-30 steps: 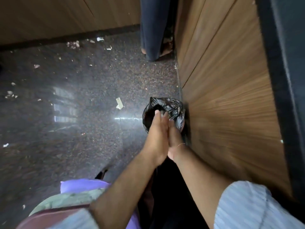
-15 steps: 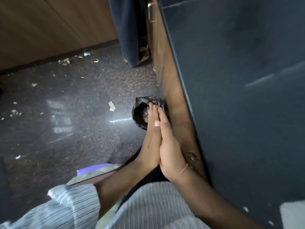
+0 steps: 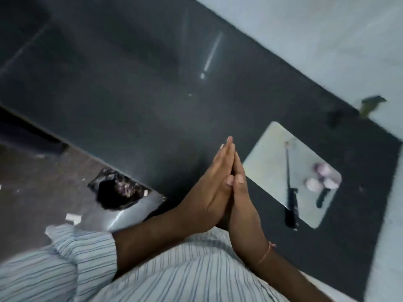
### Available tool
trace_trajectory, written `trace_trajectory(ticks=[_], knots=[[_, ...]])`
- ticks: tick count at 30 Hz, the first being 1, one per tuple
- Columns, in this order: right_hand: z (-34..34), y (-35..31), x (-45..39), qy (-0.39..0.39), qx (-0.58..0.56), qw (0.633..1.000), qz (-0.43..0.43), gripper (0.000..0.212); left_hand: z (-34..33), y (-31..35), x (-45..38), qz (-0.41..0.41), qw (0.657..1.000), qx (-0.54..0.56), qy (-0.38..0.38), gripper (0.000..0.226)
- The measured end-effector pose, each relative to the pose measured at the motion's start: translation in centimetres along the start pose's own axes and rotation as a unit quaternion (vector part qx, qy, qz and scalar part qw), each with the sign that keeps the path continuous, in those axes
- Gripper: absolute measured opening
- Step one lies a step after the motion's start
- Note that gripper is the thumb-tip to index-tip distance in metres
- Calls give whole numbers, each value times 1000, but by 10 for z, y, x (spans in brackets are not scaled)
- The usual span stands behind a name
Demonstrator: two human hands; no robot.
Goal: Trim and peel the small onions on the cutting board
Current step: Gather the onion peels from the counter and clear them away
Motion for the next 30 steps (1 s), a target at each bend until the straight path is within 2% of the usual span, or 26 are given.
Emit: trace_trajectory(ticks=[4, 7, 11, 14, 17, 20, 27, 30], knots=[[63, 6, 11, 103, -23, 992, 73, 54, -49, 9, -43, -83, 980, -118, -136, 63], [118, 25, 18, 178, 36, 981, 62, 57, -85, -9, -77, -123, 927, -277, -222, 69], [206, 68, 34, 309, 205, 928, 26, 63, -122, -46, -111, -87, 838, -473, -257, 79], [258, 110, 40, 326, 320, 888, -50, 71, -133, -66, -116, -61, 806, -524, -268, 81], [278, 141, 35, 282, 403, 863, -113, 82, -134, -74, -112, -53, 800, -540, -256, 79], [277, 154, 29, 241, 487, 830, -126, 84, -134, -77, -102, -40, 802, -544, -242, 79], [267, 142, 23, 205, 548, 807, -77, 77, -117, -81, -69, 22, 813, -544, -205, 78], [260, 118, 31, 245, 532, 811, -8, 61, -115, -80, -62, 27, 820, -536, -196, 77]])
Point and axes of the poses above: each hand's wrist, its own x-axis away from the middle knuckle, its own z-axis out of the back of the hand, y = z × x, the point moved 5 cm from there along -x, towards the middle knuckle, and after that the axes turned 2 degrees about -y, right-handed, at the moved point
